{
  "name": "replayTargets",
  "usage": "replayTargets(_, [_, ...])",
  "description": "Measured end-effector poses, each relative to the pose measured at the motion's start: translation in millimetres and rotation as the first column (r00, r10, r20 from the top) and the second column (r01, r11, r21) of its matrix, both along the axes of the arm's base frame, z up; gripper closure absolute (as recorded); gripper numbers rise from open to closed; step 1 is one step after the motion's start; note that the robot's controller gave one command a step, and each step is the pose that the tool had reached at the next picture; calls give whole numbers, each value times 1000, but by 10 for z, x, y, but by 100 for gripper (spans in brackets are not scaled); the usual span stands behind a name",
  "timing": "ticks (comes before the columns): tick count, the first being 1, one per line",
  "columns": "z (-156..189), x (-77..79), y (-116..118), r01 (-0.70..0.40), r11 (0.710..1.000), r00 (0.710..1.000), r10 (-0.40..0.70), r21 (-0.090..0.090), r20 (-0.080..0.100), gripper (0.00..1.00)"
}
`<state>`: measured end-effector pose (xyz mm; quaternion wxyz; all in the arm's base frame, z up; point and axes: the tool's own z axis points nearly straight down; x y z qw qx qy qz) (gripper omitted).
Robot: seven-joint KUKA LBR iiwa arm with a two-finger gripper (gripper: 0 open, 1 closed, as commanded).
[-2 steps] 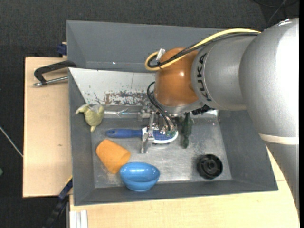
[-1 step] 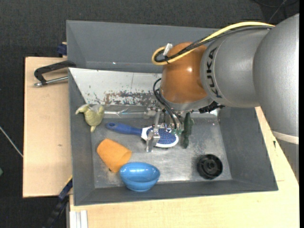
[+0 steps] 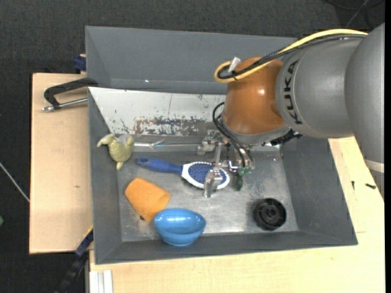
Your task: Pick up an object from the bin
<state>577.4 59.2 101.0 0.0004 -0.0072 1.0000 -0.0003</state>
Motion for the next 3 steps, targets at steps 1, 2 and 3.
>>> replayTargets(1, [-276,10,50,86,996,996,-86,4,4,0])
replayTargets(2, [-257,18,62,85,996,996,-85,3,0,0])
replayTargets(3, [-227,51,58,87,996,996,-87,4,12,100])
